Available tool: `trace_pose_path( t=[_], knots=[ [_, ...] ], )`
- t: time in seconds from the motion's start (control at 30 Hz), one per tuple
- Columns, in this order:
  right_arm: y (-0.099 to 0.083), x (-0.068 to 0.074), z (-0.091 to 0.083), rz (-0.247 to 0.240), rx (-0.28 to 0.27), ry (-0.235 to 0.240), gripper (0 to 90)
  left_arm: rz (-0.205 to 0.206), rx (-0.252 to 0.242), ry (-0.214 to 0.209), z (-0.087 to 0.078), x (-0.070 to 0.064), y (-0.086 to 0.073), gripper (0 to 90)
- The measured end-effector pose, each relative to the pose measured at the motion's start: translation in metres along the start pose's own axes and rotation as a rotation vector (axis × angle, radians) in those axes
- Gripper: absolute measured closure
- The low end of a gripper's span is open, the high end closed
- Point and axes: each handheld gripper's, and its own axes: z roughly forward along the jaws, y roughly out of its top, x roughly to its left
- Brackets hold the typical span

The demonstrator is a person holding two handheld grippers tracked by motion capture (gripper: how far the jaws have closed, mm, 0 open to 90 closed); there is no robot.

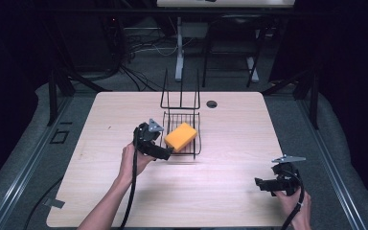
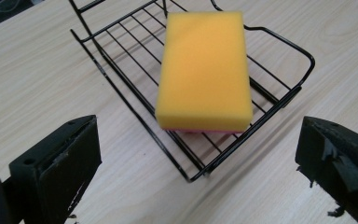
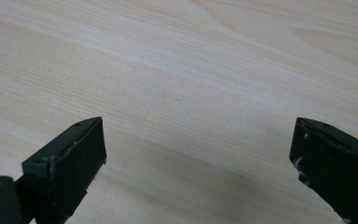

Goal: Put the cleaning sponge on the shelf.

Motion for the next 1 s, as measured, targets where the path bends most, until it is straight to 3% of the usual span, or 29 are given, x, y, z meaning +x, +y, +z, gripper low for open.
trace_pose_path(
  t=[0.33, 0.6, 0.9, 1.0],
  knots=[
    [0.000, 0.000, 0.000, -0.002, 0.004, -0.006, 3.4, -0.028, -0.028, 0.031, -0.031, 0.012, -0.020, 0.1],
    [-0.001, 0.001, 0.000, -0.006, 0.004, -0.008, 3.4, -0.015, -0.014, 0.070, -0.053, 0.014, -0.048, 0.1],
    [-0.001, 0.001, 0.000, -0.012, 0.009, -0.007, 3.5, -0.057, 0.017, 0.096, -0.066, 0.024, -0.087, 0.1],
    [-0.001, 0.002, 0.000, -0.014, 0.013, -0.007, 3.5, -0.089, 0.015, 0.092, -0.069, 0.026, -0.098, 0.1]
  ],
)
